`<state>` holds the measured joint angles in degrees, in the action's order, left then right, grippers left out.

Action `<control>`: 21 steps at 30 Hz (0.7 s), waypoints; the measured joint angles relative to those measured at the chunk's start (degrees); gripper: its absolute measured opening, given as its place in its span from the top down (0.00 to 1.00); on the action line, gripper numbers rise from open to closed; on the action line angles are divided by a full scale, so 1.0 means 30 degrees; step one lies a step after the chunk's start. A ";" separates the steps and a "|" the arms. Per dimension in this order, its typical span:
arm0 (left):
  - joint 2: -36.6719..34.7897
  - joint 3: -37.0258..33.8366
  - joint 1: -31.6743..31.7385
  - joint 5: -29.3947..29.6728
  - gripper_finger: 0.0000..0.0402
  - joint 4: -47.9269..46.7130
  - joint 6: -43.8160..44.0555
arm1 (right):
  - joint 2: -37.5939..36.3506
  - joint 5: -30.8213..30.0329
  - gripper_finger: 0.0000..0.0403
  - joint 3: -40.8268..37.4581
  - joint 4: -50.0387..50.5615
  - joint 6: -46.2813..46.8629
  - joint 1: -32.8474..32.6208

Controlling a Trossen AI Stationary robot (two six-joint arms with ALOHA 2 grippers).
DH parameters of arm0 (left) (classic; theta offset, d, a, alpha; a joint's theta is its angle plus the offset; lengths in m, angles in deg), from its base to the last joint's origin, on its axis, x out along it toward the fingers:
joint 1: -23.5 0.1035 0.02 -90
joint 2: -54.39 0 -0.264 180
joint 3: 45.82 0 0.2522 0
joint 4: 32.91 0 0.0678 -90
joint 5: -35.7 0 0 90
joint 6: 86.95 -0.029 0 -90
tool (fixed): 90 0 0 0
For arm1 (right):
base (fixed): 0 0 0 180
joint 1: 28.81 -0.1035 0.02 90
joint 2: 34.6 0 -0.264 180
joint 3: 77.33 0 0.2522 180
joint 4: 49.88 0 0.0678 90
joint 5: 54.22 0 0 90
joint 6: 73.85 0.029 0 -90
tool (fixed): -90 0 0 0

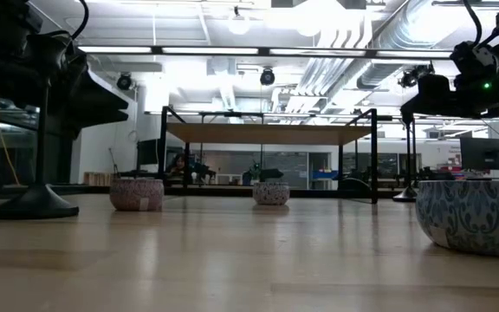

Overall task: Pick & Place candle stick holders
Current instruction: Put the top black candle holder on the shelf

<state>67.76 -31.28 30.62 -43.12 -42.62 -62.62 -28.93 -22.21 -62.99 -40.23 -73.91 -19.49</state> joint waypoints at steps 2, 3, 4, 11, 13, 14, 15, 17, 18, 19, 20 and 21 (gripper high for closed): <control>0.0001 0.0000 0.0001 -0.0001 0.64 -0.0001 -0.0007 | 0.0000 -0.0393 0.01 0.0000 -0.0177 -0.0002 0.0001; 0.0002 0.0000 0.0005 -0.0001 0.64 0.0005 -0.0002 | 0.0000 -0.0678 0.01 0.0000 -0.0309 -0.0028 0.0007; 0.0000 0.0000 0.0000 0.0004 0.64 0.0006 -0.0007 | 0.0000 -0.0908 0.01 0.0000 -0.0445 -0.0144 0.0007; 0.0002 0.0000 0.0002 -0.0001 0.64 0.0001 -0.0002 | 0.0000 -0.2075 0.01 0.0000 -0.0760 -0.0641 0.0007; 0.0000 0.0000 0.0000 -0.0001 0.64 -0.0001 -0.0007 | 0.0000 -0.2440 0.01 0.0000 -0.0805 -0.0648 0.0003; 0.0007 0.0000 0.0000 -0.0001 0.64 0.0000 -0.0001 | 0.0000 -0.2632 0.01 0.0000 -0.0888 -0.0648 0.0015; 0.0000 0.0000 0.0004 0.0003 0.64 0.0002 -0.0004 | 0.0000 -0.2696 0.01 0.0000 -0.0947 -0.0648 0.0027; 0.0000 0.0000 0.0007 0.0003 0.64 0.0002 0.0000 | 0.0000 -0.2668 0.01 0.0000 -0.1151 -0.0512 0.0151; 0.0005 0.0000 0.0005 0.0004 0.64 -0.0001 -0.0003 | 0.0000 -0.2698 0.01 0.0000 -0.1207 -0.0381 0.0260; 0.0000 0.0000 0.0000 -0.0001 0.64 -0.0001 0.0000 | 0.0000 -0.2711 0.01 0.0000 -0.1241 -0.0284 0.0390; 0.0006 0.0000 0.0006 -0.0001 0.64 0.0000 0.0000 | 0.0000 -0.2703 0.01 0.0000 -0.1255 -0.0197 0.0528; 0.0000 0.0000 0.0007 -0.0001 0.64 -0.0001 -0.0007 | 0.0000 -0.2691 0.01 0.0000 -0.1256 -0.0161 0.0671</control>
<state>67.76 -31.28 30.64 -43.12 -42.62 -62.64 -28.93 -30.29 -62.99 -43.99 -74.39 -17.47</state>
